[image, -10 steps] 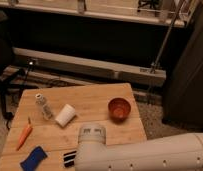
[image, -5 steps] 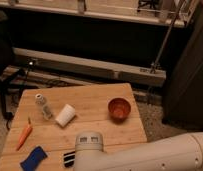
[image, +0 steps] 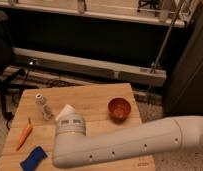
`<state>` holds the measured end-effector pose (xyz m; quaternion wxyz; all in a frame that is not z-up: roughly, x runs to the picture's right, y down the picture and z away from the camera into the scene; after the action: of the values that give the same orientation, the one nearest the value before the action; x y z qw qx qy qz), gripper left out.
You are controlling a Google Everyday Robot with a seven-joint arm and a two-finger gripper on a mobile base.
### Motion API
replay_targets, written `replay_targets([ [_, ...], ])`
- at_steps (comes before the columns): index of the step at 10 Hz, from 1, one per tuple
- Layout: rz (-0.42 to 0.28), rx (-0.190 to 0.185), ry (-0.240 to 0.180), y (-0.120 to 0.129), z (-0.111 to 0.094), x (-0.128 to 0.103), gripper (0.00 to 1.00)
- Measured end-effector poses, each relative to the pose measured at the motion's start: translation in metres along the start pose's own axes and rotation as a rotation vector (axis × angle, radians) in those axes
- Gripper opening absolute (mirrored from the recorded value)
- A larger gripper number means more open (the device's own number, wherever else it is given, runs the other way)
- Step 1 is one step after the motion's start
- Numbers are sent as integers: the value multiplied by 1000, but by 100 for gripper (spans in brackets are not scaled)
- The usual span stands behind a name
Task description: Place the white sponge in the ceramic bowl
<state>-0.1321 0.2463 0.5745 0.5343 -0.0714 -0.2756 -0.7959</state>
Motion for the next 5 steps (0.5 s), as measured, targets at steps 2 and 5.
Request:
replay_targets([
  [2, 0, 5, -38, -20, -6, 19, 80],
  [5, 41, -8, -85, -63, -12, 49, 80],
])
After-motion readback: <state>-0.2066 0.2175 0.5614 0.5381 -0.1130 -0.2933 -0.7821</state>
